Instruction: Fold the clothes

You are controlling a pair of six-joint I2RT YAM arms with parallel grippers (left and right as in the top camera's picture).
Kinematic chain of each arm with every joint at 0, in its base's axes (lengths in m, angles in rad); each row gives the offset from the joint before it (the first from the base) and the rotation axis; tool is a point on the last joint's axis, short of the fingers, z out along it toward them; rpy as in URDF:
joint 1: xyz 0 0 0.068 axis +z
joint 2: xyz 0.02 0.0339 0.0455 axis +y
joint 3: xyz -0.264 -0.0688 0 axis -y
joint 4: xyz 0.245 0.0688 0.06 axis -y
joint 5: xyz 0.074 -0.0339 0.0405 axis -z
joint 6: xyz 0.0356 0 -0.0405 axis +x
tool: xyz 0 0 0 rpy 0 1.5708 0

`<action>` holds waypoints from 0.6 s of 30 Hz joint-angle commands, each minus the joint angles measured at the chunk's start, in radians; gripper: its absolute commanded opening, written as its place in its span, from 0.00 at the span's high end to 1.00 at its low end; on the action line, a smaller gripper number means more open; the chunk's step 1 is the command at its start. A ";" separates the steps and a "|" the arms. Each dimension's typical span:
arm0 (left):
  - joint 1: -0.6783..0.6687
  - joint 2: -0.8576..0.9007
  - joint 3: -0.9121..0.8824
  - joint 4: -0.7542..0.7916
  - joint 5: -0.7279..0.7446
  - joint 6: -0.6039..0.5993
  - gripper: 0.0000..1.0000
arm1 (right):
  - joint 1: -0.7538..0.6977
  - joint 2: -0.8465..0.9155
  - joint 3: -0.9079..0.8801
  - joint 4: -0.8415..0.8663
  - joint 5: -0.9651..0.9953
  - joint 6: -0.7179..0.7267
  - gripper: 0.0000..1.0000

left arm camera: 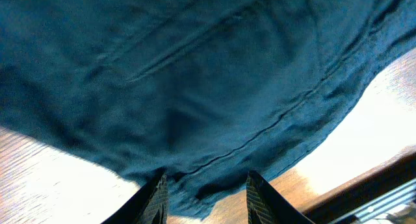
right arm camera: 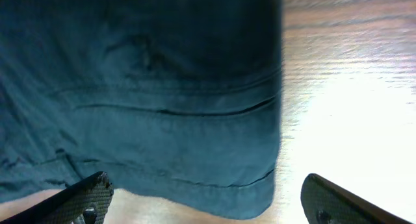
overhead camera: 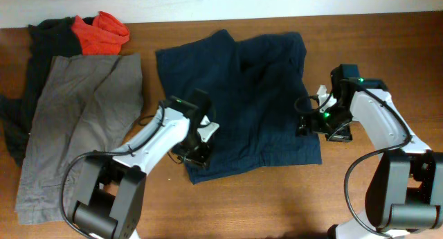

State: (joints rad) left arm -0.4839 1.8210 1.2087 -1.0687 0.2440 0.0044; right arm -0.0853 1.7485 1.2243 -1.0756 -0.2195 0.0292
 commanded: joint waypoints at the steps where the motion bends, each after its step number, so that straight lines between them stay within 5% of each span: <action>1: -0.035 -0.028 -0.045 0.023 -0.048 -0.039 0.60 | -0.016 -0.024 -0.009 0.015 -0.010 0.010 0.03; 5: -0.040 -0.028 -0.087 0.029 -0.079 -0.081 0.60 | -0.013 -0.024 -0.009 0.020 -0.010 0.008 0.03; 9: -0.029 -0.028 -0.098 0.029 -0.200 -0.140 0.25 | -0.013 -0.024 -0.009 0.021 -0.010 0.001 0.02; 18: -0.006 -0.026 -0.143 0.094 -0.132 -0.247 0.22 | -0.013 -0.024 -0.010 0.027 -0.010 -0.006 0.02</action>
State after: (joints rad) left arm -0.4923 1.8172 1.1038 -1.0096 0.0704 -0.1974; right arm -0.0967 1.7485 1.2232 -1.0508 -0.2199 0.0250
